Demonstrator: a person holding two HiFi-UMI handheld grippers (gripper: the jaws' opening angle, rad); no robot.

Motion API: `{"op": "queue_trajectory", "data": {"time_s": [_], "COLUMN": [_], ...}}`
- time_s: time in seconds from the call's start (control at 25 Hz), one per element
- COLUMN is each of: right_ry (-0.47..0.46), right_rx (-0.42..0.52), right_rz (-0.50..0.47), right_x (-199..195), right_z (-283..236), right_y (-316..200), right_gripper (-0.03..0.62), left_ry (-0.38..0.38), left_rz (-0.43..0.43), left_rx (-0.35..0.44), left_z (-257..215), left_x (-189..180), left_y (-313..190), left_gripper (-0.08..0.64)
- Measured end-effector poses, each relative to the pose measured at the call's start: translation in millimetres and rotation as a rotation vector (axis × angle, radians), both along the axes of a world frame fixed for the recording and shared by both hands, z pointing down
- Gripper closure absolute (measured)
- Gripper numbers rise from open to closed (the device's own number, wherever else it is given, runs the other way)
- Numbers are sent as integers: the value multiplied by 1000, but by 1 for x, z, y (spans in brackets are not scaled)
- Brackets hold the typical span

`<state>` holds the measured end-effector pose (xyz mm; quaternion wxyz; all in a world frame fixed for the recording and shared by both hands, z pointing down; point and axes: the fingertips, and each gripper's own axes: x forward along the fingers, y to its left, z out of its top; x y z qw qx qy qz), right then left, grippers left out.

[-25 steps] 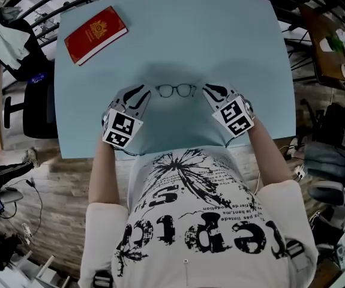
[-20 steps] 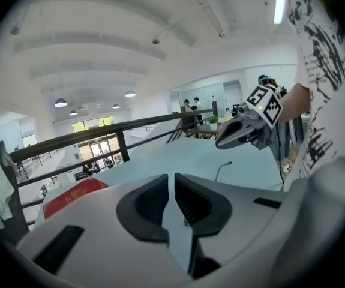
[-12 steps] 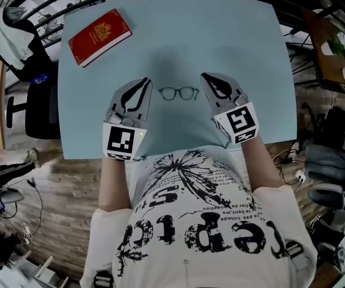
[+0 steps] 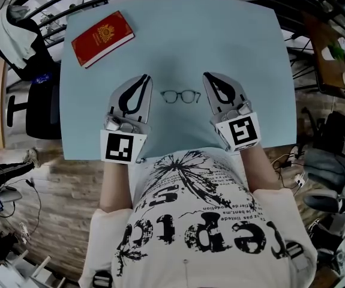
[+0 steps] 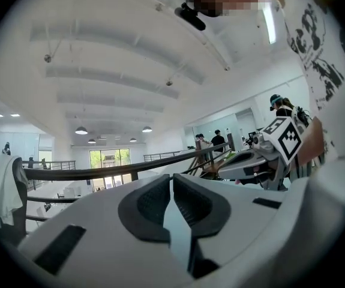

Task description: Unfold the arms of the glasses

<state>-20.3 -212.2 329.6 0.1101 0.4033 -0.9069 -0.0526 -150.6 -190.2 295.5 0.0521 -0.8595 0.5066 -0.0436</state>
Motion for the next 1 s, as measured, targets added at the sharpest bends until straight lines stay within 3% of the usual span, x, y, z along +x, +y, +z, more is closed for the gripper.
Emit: {"op": "queue_trajectory", "data": {"time_s": [1.0], "right_ry": [-26], "right_rx": [-5], "right_rz": [49], "right_x": [7], "right_z": [3], "right_y": [6], "right_gripper": [584], "left_ry": [22], "left_rz": [17], "left_rx": [-16], "left_z": [5], "left_x": [6], "left_y": [4], "left_gripper": [529]}}
